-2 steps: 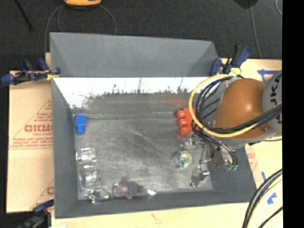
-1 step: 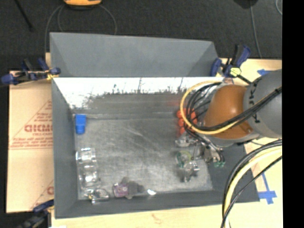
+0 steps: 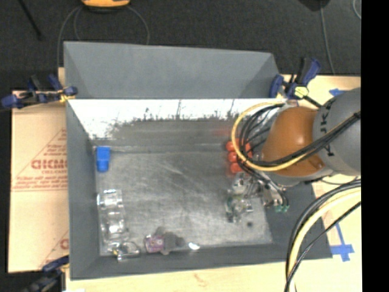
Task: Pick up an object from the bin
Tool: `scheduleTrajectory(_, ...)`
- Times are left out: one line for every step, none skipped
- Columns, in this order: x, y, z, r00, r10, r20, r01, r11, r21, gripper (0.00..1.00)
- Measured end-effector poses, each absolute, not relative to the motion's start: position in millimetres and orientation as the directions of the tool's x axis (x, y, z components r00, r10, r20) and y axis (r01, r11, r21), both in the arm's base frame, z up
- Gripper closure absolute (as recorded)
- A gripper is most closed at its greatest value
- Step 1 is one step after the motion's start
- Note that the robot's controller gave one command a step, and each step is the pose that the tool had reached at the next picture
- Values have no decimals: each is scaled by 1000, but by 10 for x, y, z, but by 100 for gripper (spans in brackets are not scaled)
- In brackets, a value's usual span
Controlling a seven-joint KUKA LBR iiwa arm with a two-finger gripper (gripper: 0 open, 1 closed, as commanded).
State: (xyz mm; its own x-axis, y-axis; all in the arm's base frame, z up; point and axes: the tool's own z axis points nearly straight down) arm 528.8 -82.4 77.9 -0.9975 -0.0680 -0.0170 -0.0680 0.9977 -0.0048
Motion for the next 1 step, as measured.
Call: scheduleTrajectory(5226,-775,2154,-998,-59,-11,-59,998,-5,100)
